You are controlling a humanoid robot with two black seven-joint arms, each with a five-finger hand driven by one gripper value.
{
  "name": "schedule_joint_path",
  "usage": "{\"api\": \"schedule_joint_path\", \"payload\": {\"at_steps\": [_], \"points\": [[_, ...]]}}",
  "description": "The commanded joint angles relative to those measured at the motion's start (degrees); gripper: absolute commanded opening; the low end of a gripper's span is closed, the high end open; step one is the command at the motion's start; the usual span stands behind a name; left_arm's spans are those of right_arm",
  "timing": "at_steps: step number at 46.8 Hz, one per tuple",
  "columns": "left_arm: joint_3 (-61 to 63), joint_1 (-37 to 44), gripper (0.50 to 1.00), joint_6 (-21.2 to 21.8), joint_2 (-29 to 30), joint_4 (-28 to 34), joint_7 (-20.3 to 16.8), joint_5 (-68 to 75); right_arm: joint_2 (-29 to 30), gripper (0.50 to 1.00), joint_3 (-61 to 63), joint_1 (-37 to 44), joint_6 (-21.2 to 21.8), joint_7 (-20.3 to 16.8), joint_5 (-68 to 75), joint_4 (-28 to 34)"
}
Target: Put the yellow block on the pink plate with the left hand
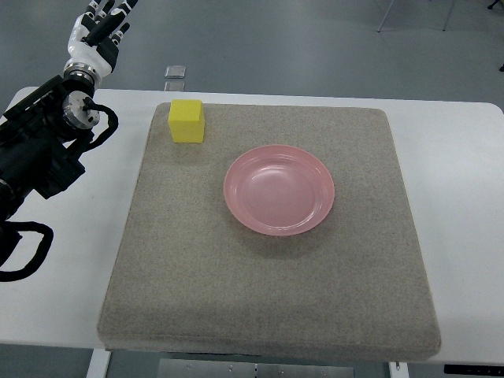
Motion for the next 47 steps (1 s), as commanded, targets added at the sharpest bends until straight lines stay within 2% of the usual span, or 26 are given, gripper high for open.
{"api": "schedule_joint_path", "payload": {"at_steps": [1,17,47], "points": [[0.0,0.1,0.992,-0.1,0.0,0.0,-0.3,0.4,0.0,0.924,0.0,0.0,0.0,0.0,0.0,0.0],[0.0,0.3,0.992,-2.9,0.0,-0.1,-0.3,0.1,0.0,0.924,0.0,0.0,0.0,0.0,0.0,0.0],[-0.2,0.3,0.992,-2.5,0.1,0.0,-0.3,0.0,0.0,0.924,0.0,0.0,0.0,0.0,0.0,0.0]]}}
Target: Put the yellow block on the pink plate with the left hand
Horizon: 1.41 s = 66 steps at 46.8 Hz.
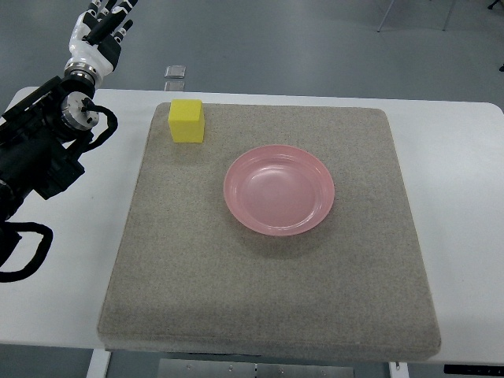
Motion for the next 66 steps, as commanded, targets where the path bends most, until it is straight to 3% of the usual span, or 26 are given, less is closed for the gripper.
{"api": "schedule_joint_path", "payload": {"at_steps": [1,42,66], "points": [[0.0,0.0,0.992,0.0,0.0,0.1,0.0,0.1,0.0,0.924,0.0,0.0,0.0,0.0,0.0,0.0],[0.9,-0.7,0.992,-0.2,2.4,-0.5,0.0,0.7,0.0,0.924,0.0,0.0,0.0,0.0,0.0,0.0],[23.6,-4.5,0.992,-0.6,7.3,-5.2,0.2,1.1,0.0,0.924,0.0,0.0,0.0,0.0,0.0,0.0]]}}
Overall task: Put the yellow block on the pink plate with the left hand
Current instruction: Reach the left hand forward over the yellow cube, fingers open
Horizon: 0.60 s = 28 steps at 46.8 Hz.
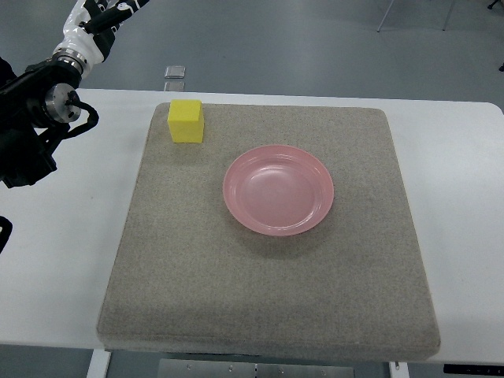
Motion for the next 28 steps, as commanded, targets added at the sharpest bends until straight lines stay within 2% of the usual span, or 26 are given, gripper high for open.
{"api": "schedule_joint_path", "payload": {"at_steps": [1,8,15,28], "points": [[6.8,-1.0,0.992,-0.3,0.2,0.0,0.0,0.1,0.0,0.924,0.0,0.0,0.0,0.0,0.0,0.0],[16.8,-3.3,0.992,-1.2,0.1,-0.1,0.0,0.2,0.0,0.924,0.1,0.0,-0.1,0.0,0.0,0.0],[20.7,-4.5,0.992,-1.4,0.1,-1.3,0.0,3.2,0.0,0.924,0.0,0.0,0.0,0.0,0.0,0.0],[21.6,-4.5,0.992,-2.6,0.2,-2.6,0.0,27.0,0.0,0.924,0.0,0.0,0.0,0.0,0.0,0.0]]}}
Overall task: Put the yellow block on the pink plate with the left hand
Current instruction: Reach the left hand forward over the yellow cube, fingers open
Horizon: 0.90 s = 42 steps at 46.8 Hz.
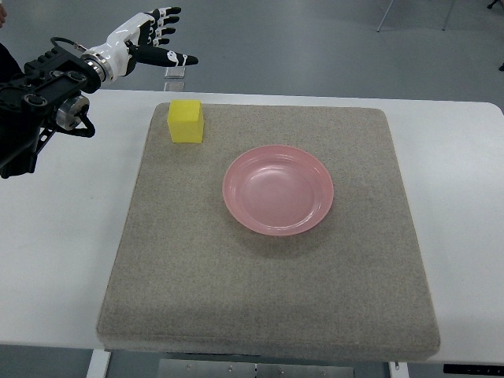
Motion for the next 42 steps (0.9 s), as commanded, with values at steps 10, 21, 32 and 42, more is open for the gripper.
{"api": "schedule_joint_path", "payload": {"at_steps": [10,21,32,42], "points": [[0.1,-0.4,0.99,-3.5,0.0,0.1,0.0,16.7,0.0,0.924,0.0,0.0,-0.1,0.0,0.0,0.0],[0.7,-0.8,0.984,-3.5,0.0,0.4,-0.1,32.0,0.0,0.924,0.0,0.0,0.0,0.0,0.0,0.0],[0.8,-1.3,0.977,-3.5,0.0,0.2,-0.6,42.6,0.0,0.924,0.0,0.0,0.0,0.0,0.0,0.0],[2.5,-0.8,0.977,-3.2,-0.2,0.1,-1.5,45.4,0.0,0.924,0.0,0.0,0.0,0.0,0.0,0.0]]}}
